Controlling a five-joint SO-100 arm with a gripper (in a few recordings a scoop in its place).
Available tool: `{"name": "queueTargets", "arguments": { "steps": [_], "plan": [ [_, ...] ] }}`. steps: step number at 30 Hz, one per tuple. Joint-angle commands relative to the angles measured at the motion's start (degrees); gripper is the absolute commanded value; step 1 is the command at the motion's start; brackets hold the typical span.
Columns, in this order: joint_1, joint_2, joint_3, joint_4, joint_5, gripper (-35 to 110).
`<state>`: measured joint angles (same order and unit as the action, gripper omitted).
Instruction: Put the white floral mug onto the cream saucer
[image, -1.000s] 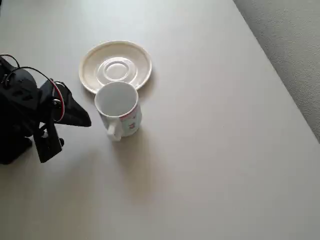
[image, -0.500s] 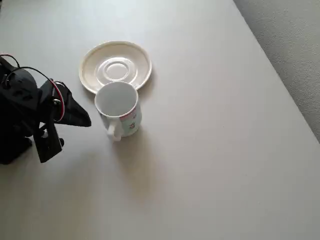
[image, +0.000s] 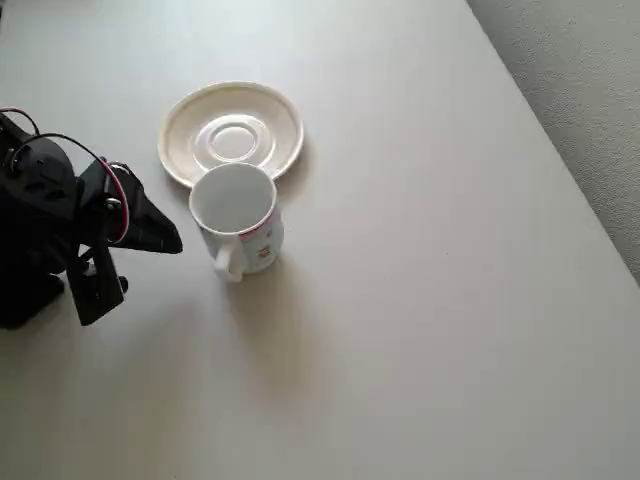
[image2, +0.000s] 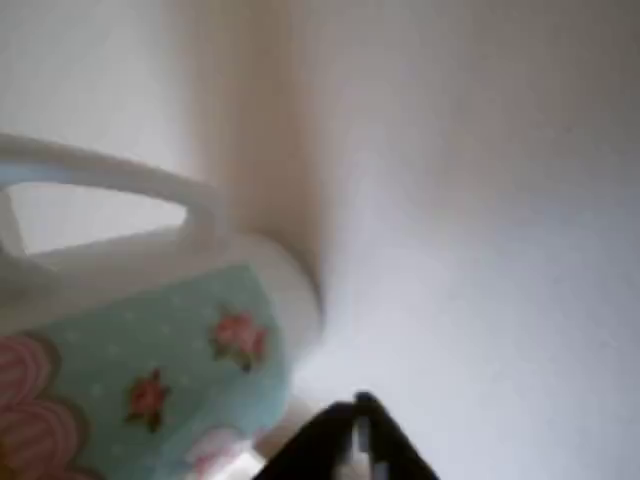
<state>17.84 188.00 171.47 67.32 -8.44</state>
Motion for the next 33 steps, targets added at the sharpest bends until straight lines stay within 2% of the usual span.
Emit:
{"name": "queueTargets", "arguments": {
  "steps": [1,33],
  "plan": [
    [0.0,0.6,-0.2,0.0,0.2,-2],
    [-1.5,0.6,-0.2,0.0,-0.4,-2]
  ]
}}
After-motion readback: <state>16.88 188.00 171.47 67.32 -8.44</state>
